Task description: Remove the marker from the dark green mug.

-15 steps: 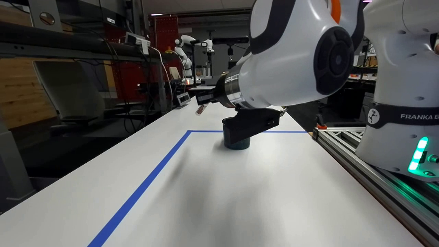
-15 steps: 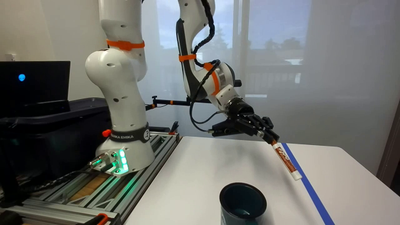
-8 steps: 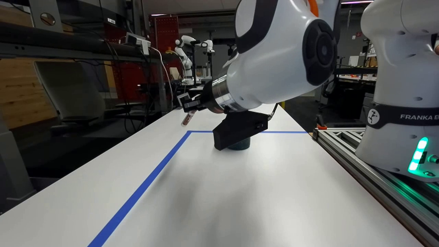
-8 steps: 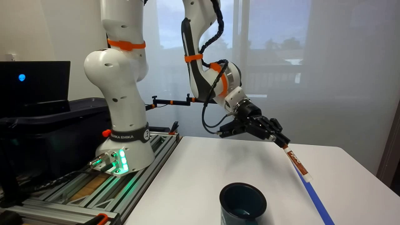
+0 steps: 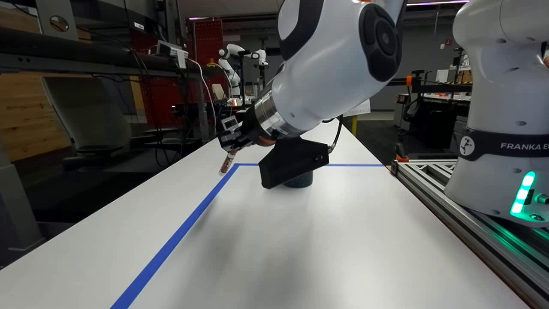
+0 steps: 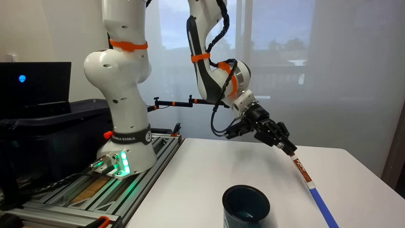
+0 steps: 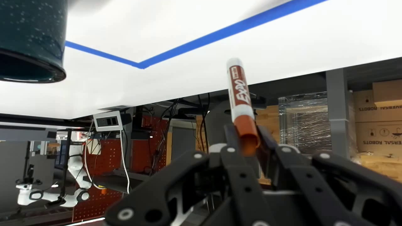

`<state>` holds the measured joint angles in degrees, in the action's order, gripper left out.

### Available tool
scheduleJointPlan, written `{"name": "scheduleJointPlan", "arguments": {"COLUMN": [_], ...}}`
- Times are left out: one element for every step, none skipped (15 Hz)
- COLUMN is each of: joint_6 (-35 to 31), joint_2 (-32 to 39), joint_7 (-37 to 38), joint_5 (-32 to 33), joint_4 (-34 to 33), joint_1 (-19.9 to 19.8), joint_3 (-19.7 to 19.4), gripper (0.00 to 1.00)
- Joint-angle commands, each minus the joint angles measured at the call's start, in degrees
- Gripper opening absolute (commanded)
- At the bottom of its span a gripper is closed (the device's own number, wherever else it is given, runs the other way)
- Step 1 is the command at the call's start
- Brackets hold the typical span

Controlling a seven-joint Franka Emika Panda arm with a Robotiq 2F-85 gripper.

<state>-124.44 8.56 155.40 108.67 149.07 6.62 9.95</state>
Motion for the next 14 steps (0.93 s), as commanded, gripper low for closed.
{"name": "scheduleJointPlan", "arguments": {"joint_6": [-1.62,-1.55,-1.34,-0.8,-0.77,-0.77,-0.59,-0.65,-0.71,-0.71,-1.03,-1.07,-1.38,-1.11], "joint_2": [1.42,1.89,2.26,2.93,3.38,3.72,4.19,4.45,4.67,4.9,4.98,5.16,5.26,5.64], "joint_7": [2.89,2.89,2.89,2.89,2.89,2.89,2.86,2.85,2.86,2.86,2.86,2.87,2.87,2.87], "joint_5": [2.55,2.63,2.59,2.81,2.9,3.01,3.43,3.5,3.63,3.75,3.79,3.93,4.06,4.27], "joint_4": [-0.21,-0.28,-0.19,-0.24,-0.35,-0.31,-0.39,-0.39,-0.41,-0.38,-0.44,-0.48,-0.53,-0.67], "joint_1": [-0.83,-0.97,-0.97,-1.02,-1.1,-1.12,-1.22,-1.29,-1.42,-1.53,-1.65,-1.79,-1.96,-2.01], "joint_3": [-0.56,-0.62,-0.59,-0.65,-0.61,-0.59,-0.68,-0.61,-0.61,-0.64,-0.61,-0.64,-0.65,-0.66], "gripper": [0.05,0.05,0.05,0.05,0.05,0.05,0.05,0.05,0.05,0.05,0.05,0.05,0.05,0.05]}}
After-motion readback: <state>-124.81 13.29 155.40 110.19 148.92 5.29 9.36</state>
